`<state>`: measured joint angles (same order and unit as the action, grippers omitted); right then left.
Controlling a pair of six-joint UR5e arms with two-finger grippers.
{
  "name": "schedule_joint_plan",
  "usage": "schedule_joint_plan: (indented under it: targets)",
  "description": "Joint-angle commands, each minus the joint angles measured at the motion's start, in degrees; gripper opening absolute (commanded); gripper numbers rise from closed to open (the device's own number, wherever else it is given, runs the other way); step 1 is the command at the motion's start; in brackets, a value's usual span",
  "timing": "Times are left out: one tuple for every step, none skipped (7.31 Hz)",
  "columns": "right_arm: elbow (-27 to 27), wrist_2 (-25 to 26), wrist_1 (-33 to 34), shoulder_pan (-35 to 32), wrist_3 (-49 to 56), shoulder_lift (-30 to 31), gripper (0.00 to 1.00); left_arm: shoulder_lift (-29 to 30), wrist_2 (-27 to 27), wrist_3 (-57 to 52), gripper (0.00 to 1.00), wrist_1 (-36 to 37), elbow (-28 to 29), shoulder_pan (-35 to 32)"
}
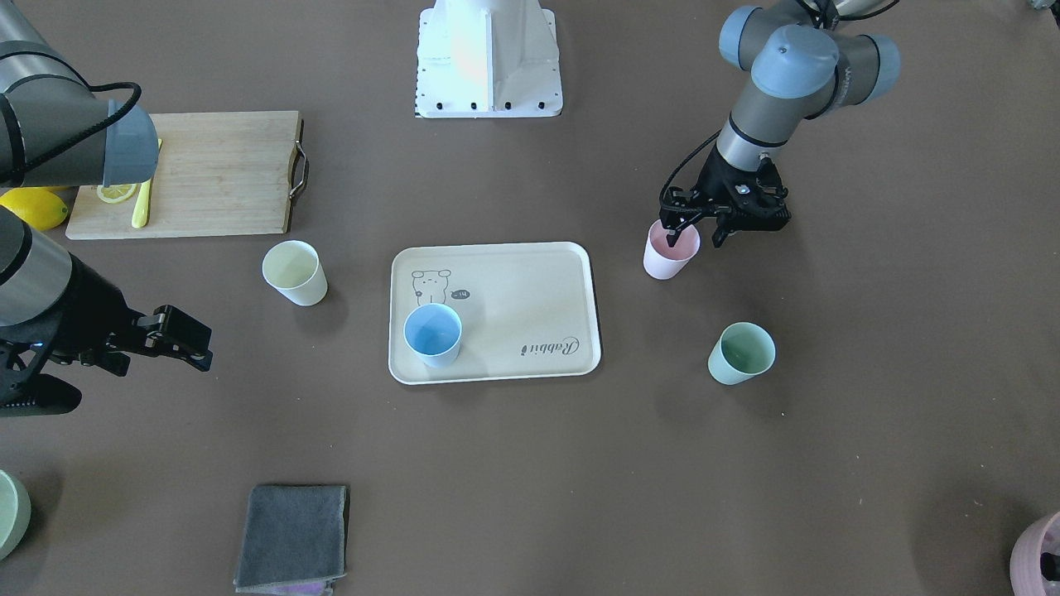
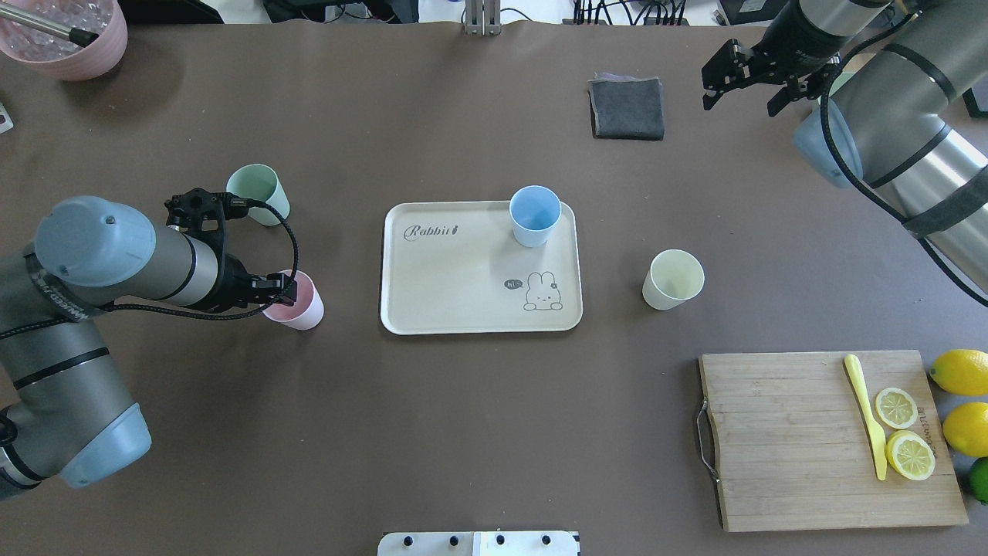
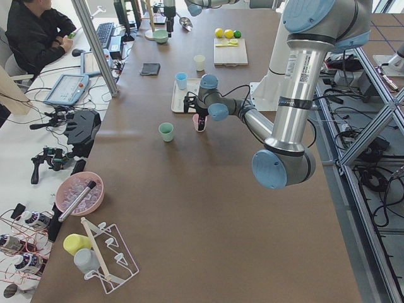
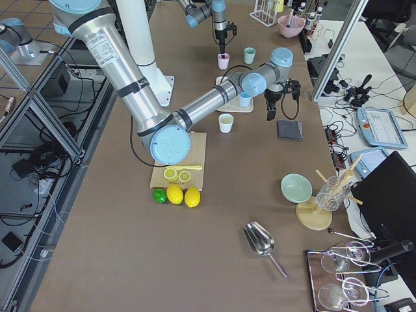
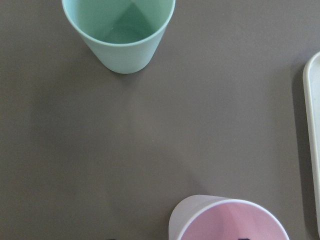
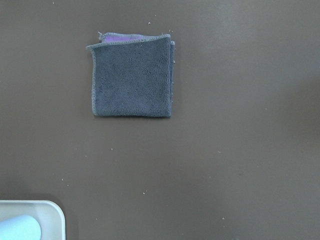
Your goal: Place all cups on tray
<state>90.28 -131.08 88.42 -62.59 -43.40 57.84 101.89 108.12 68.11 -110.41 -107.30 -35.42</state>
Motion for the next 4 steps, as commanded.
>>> schedule_joint_plan:
  targets:
    - [0.16, 0.04, 0.08, 0.01, -0.01, 0.0, 1.0, 0.33, 0.07, 0.09, 0.0, -0.25, 0.77, 0.35]
    - [0.16, 0.13, 0.08, 0.01, -0.01, 0.0, 1.0, 0.33, 0.16, 0.18, 0.0, -0.25, 0.6, 0.35]
    - [0.16, 0.13, 0.08, 0.01, -0.01, 0.0, 1.0, 0.24, 0.5, 0.1, 0.0, -0.16, -0.53, 0.0]
    - [0.08, 0.13, 0.0, 0.01, -0.01, 0.0, 1.0, 0.33, 1.47, 0.01, 0.0, 0.36, -2.02, -1.4]
